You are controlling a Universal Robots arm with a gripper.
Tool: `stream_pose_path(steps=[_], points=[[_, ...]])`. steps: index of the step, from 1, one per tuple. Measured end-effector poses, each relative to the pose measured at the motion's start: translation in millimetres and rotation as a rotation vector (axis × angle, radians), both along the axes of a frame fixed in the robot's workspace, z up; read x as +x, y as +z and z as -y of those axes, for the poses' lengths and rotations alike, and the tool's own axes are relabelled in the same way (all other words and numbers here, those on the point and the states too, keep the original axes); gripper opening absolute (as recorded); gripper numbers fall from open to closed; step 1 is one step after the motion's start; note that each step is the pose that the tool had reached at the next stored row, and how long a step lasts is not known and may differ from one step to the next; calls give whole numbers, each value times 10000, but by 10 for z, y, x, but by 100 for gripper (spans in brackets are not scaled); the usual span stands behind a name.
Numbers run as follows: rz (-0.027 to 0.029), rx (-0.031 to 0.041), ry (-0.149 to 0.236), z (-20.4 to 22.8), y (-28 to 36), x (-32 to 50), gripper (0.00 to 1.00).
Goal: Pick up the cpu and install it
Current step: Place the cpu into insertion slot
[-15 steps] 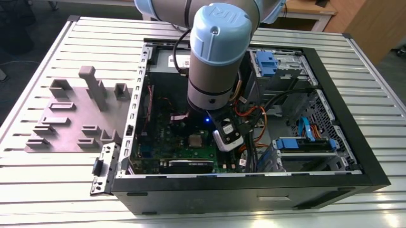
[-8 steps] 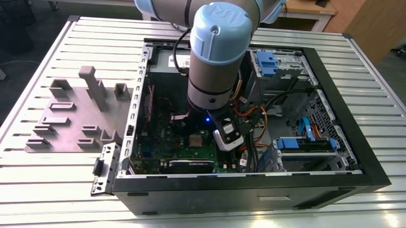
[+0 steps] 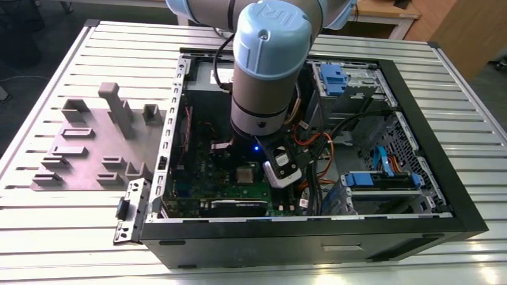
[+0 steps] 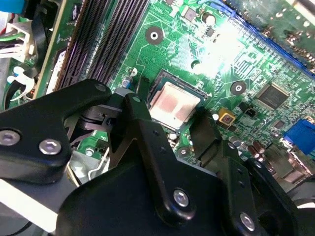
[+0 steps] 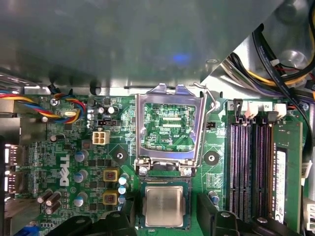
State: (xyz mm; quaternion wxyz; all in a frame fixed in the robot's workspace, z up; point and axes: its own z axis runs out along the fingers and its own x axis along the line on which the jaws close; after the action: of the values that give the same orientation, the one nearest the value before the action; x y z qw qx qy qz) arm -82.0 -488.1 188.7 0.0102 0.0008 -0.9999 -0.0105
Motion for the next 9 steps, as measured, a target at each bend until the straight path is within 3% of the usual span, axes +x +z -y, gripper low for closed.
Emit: stream_pose_path(steps=[3,9], points=[[1,55,0,0,0,-5,60],[-1,55,-1,0,9,-6,60]])
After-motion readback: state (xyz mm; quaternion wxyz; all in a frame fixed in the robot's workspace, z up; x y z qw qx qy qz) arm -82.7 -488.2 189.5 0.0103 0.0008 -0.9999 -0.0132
